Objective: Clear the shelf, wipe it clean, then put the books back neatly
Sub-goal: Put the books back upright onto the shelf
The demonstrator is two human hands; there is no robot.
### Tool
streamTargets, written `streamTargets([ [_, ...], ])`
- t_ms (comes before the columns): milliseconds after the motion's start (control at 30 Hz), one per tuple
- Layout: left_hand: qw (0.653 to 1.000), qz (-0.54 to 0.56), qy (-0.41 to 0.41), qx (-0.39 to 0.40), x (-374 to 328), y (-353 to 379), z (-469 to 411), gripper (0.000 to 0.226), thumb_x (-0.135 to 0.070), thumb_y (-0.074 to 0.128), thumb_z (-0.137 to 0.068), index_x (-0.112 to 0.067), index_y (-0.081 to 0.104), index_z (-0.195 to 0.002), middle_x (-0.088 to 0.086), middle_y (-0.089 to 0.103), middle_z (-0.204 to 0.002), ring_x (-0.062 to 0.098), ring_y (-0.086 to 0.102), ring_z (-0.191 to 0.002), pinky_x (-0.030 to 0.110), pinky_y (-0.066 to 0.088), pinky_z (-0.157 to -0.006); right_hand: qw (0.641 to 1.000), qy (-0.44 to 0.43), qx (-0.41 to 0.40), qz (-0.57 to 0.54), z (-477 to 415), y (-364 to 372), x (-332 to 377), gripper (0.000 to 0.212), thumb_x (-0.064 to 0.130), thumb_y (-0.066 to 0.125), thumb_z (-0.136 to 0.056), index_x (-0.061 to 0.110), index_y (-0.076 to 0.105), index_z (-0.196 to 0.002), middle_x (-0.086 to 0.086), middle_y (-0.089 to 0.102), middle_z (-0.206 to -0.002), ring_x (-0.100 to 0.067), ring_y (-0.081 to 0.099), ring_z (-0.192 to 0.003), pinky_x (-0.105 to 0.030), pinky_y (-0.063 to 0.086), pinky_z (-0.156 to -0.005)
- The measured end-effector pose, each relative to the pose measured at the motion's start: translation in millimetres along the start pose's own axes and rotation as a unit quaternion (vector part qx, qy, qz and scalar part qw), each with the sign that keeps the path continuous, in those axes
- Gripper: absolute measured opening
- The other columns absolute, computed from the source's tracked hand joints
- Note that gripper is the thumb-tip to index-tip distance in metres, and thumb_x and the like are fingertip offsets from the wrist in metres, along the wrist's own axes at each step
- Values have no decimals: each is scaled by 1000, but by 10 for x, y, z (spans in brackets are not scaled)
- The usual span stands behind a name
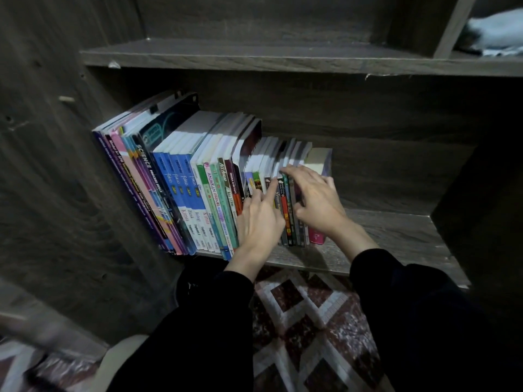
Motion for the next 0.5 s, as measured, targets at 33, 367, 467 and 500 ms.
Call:
streamTargets([
  [33, 1000, 6, -7, -2, -8, -3, 11, 61, -13, 44, -95, -27, 22, -151, 14, 43, -140, 25, 48, -119, 38, 50, -89, 1000, 0, 2, 0, 1, -1, 3, 75, 4, 56, -77, 26, 32, -144, 2, 37, -149, -13, 24, -141, -29, 17, -107],
  [367, 987, 120, 61, -81, 40, -164, 355, 21, -19, 59, -94, -7, 54, -111, 11, 63, -90, 20, 62, -78, 32, 51, -62, 999, 17, 32, -8, 25, -7, 33, 79, 2, 58, -78, 28, 28, -146, 1, 32, -152, -13, 18, -144, -36, 13, -115],
  [467, 982, 185, 9, -28, -49, -155, 192, 28, -12, 55, -95, -11, 44, -121, -3, 53, -60, 1, 42, -41, 14, 31, -39, 999, 18, 45, -10, 15, -17, 32, 75, 6, 58, -80, 27, 28, -146, 0, 34, -152, -14, 19, -144, -37, 15, -114],
  [500, 981, 191, -3, -24, -69, -166, 166, 35, -9, 53, -95, -13, 44, -129, -4, 53, -59, 1, 39, -39, 14, 29, -39, 999, 16, 50, -12, 19, -15, 34, 75, 7, 58, -80, 26, 28, -146, 0, 33, -152, -15, 19, -144, -38, 15, -114],
])
Point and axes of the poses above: each hand's wrist, its own z-axis away from the middle knuckle, its own y-axis out of the palm, x = y × z, the point moved 7 cm from there along -z, towards the middle knuckle
